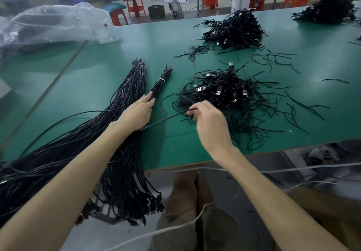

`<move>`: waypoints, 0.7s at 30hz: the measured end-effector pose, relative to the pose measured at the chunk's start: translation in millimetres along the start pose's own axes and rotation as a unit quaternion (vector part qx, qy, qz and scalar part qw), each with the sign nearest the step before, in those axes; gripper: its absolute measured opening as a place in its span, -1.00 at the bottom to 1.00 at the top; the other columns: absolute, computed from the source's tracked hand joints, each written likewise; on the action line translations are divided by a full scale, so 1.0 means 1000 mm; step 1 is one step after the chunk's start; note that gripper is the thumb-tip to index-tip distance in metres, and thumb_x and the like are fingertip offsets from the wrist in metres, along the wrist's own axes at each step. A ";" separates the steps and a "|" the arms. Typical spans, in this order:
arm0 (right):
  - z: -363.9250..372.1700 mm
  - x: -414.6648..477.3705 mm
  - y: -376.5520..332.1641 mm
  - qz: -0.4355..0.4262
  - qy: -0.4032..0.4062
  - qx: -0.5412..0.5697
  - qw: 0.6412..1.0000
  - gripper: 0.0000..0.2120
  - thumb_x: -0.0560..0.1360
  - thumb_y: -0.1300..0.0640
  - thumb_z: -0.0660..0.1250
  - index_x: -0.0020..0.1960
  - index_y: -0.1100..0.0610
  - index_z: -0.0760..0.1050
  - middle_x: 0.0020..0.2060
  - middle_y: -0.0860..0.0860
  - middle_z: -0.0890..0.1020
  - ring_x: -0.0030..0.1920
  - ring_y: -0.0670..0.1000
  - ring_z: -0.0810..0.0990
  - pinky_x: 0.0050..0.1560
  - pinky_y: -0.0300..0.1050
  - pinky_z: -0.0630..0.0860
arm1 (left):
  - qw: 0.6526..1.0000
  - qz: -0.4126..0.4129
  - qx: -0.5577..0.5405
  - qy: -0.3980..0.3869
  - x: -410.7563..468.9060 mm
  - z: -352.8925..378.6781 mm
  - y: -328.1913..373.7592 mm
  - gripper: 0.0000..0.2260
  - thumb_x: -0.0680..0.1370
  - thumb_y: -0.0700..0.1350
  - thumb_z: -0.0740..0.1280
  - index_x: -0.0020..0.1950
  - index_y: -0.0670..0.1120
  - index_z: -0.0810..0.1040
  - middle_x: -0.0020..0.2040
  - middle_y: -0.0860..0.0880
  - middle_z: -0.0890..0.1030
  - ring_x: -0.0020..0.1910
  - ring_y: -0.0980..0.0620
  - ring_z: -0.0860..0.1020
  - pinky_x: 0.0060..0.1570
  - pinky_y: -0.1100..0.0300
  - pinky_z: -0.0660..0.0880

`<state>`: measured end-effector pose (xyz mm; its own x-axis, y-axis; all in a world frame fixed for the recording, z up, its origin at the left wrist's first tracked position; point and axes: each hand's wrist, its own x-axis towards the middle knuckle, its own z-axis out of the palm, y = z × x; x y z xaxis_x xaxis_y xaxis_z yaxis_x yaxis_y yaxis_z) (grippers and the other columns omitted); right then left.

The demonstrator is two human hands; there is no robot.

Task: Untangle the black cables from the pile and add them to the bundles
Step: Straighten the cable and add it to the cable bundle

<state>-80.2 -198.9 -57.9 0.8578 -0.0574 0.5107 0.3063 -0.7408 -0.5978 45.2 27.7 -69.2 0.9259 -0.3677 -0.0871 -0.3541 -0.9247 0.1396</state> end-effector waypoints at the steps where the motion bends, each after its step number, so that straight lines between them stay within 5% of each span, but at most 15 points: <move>1: -0.005 0.005 0.002 0.018 0.027 0.010 0.999 -0.72 0.58 0.44 0.21 0.10 0.24 0.64 -0.01 0.08 0.67 -0.09 0.02 0.65 -0.01 -0.05 0.64 | 1.000 -0.003 -0.016 -0.004 0.000 -0.002 -0.001 -0.52 0.73 -0.20 0.10 0.67 -0.15 0.12 0.70 -0.06 -0.03 0.67 -0.04 0.00 0.62 0.05 0.01; 5: -0.026 0.026 0.020 0.141 0.093 0.087 0.982 -0.72 0.69 0.30 0.17 -0.02 0.11 0.62 -0.19 0.01 0.66 -0.23 -0.04 0.60 -0.15 -0.11 0.59 | 0.991 -0.009 -0.130 0.026 -0.008 -0.005 0.007 -0.58 0.70 -0.11 0.26 0.58 -0.09 0.38 0.68 -0.10 0.07 0.66 -0.08 0.04 0.60 -0.01 0.07; 7: -0.033 0.032 0.030 0.185 0.103 0.112 0.971 -0.70 0.71 0.22 0.15 -0.05 0.10 0.63 -0.26 -0.01 0.63 -0.26 0.01 0.60 -0.18 -0.05 0.59 | 0.972 0.012 -0.219 0.088 -0.018 -0.009 0.015 -0.72 0.70 -0.06 0.27 0.39 -0.02 0.60 0.61 -0.07 0.28 0.61 -0.02 0.21 0.56 0.04 0.16; 11: -0.036 0.033 0.041 0.261 0.122 0.192 0.938 -0.68 0.72 0.18 0.16 -0.07 0.13 0.65 -0.34 -0.01 0.60 -0.38 -0.07 0.52 -0.32 -0.22 0.49 | 0.933 0.071 -0.350 0.048 -0.045 -0.026 0.027 -0.66 0.71 0.12 0.21 -0.04 0.11 0.75 0.03 0.09 0.74 0.01 0.07 0.66 0.22 -0.08 0.50; 15: -0.047 0.043 0.047 0.450 0.193 0.502 0.713 -0.71 0.72 0.23 0.18 -0.09 0.25 0.60 -0.38 0.03 0.47 -0.45 -0.06 0.37 -0.47 -0.22 0.27 | 0.897 0.124 -0.418 -0.077 -0.064 -0.033 0.029 -0.65 0.69 0.16 0.24 0.04 0.01 0.75 -0.21 -0.06 0.72 -0.31 -0.05 0.65 -0.13 0.20 0.57; 16: -0.048 0.042 0.048 0.463 0.193 0.525 0.688 -0.71 0.72 0.22 0.18 -0.08 0.26 0.59 -0.39 0.03 0.46 -0.45 -0.05 0.36 -0.46 -0.21 0.25 | 0.891 0.140 -0.418 -0.105 -0.066 -0.032 0.027 -0.69 0.69 0.12 0.27 0.07 -0.02 0.74 -0.27 -0.05 0.67 -0.38 -0.04 0.59 -0.24 0.22 0.55; 18: -0.046 0.039 0.047 0.451 0.174 0.509 0.712 -0.70 0.73 0.20 0.17 -0.06 0.27 0.61 -0.38 0.02 0.49 -0.44 -0.05 0.39 -0.45 -0.20 0.29 | 0.885 0.158 -0.421 -0.121 -0.066 -0.028 0.024 -0.76 0.67 0.05 0.33 0.05 -0.05 0.73 -0.37 0.00 0.53 -0.48 0.01 0.44 -0.40 0.24 0.43; 21: -0.043 0.028 0.038 0.379 0.068 0.331 0.862 -0.80 0.70 0.17 0.24 0.12 0.17 0.64 -0.16 0.02 0.59 -0.23 -0.04 0.52 -0.28 -0.24 0.42 | 0.887 0.116 -0.444 -0.053 -0.059 -0.026 0.025 -0.80 0.65 0.01 0.36 -0.01 -0.03 0.74 -0.38 0.01 0.45 -0.51 0.09 0.30 -0.50 0.31 0.27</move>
<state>-62.2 -257.6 -40.3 0.8722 -0.4686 -0.1405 -0.1137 0.0851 -0.9899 -15.0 29.0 -35.2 0.8071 -0.5891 -0.0406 -0.2456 -0.3975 0.8841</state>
